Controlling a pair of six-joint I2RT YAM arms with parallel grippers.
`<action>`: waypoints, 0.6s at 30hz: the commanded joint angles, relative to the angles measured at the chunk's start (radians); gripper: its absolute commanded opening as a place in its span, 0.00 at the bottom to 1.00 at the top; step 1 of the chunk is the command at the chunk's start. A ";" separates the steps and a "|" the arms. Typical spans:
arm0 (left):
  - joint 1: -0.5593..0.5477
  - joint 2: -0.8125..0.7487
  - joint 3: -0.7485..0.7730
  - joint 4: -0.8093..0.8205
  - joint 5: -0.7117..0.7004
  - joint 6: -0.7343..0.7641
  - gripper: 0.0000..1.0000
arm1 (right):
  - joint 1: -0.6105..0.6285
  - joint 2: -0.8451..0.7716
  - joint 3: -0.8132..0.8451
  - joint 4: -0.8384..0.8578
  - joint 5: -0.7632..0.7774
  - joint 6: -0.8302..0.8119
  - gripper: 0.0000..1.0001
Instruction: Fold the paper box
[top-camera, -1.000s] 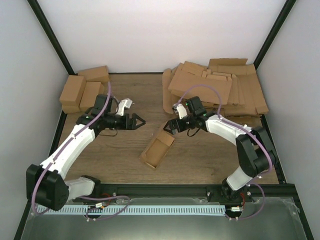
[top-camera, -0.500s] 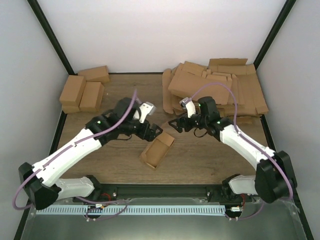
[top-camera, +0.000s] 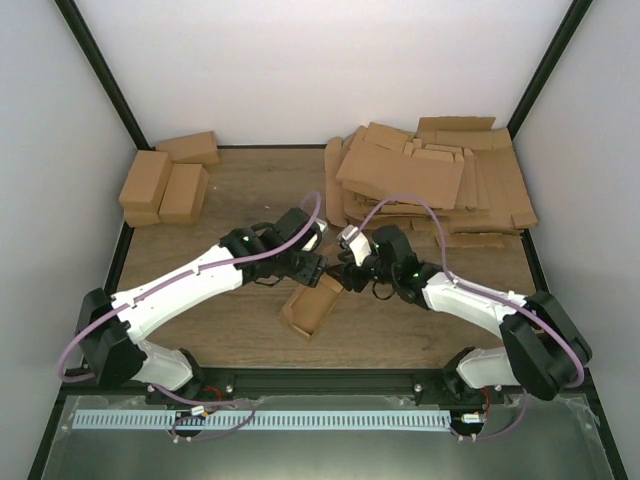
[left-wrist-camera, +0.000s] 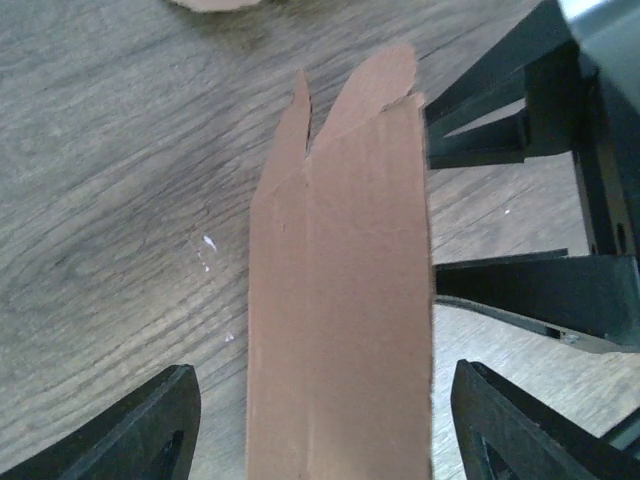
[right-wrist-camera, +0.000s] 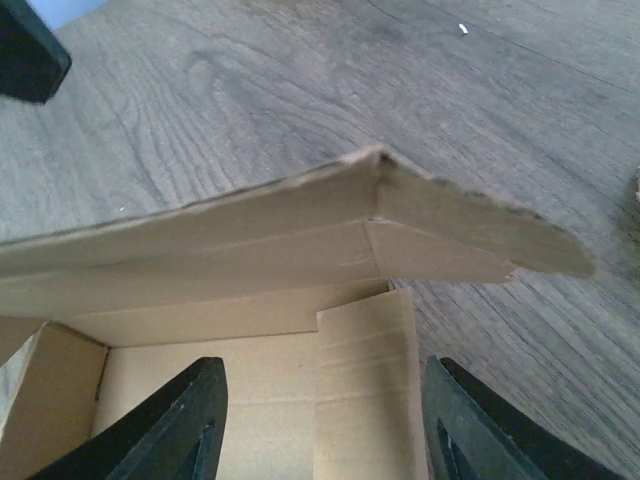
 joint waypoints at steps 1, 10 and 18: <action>-0.001 0.027 0.008 -0.016 -0.007 -0.045 0.68 | 0.019 0.045 0.000 0.112 0.090 -0.028 0.54; 0.011 0.037 0.005 -0.027 0.022 -0.055 0.45 | 0.025 0.076 -0.046 0.129 0.166 0.040 0.52; 0.033 0.032 0.006 -0.043 0.025 -0.050 0.27 | 0.024 0.179 -0.006 0.078 0.158 0.054 0.49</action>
